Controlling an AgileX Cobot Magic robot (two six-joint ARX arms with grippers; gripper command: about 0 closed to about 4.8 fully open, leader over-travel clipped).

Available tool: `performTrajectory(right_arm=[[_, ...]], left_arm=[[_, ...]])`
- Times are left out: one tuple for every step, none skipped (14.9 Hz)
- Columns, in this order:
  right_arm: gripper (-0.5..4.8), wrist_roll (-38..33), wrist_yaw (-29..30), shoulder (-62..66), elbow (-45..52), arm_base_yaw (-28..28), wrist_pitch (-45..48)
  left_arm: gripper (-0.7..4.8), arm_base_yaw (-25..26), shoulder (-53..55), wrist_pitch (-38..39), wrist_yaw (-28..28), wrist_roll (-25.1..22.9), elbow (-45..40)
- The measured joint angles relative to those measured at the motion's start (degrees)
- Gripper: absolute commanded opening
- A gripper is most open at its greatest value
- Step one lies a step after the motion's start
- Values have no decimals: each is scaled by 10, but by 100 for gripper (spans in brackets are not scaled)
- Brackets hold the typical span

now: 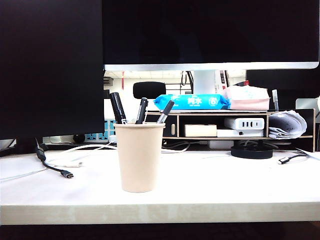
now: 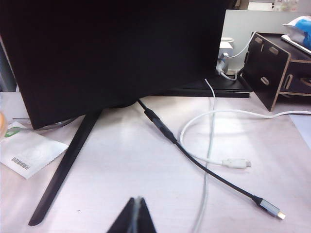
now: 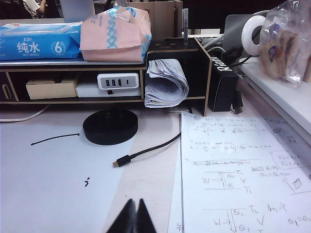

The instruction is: Pick up the marker and insert it into the paper cup.

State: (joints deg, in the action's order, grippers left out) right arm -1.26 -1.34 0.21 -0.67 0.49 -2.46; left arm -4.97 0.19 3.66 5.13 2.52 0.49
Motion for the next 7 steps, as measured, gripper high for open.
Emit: performTrajectory(right_arm=[[14,0,0,0,0,0,0],[14,0,0,0,0,0,0],[14,0,0,0,0,0,0],[14,0,0,0,0,0,0],[14,0,0,0,0,0,0],[14,0,0,0,0,0,0],[14,0,0,0,0,0,0]], left_arm=[[-4,2,0,0,-1,-2,0],[-4,2,0,-2,-1,-3,0],[-4,2,0,-15,-2,-3,0],[-4,2,0,-19,-2,-3,0],[-4,2,0,-22,-2,-3,0],[-4,2,0,-23,-2,-3,0],[-4,2,0,-23,-2,-3,0]])
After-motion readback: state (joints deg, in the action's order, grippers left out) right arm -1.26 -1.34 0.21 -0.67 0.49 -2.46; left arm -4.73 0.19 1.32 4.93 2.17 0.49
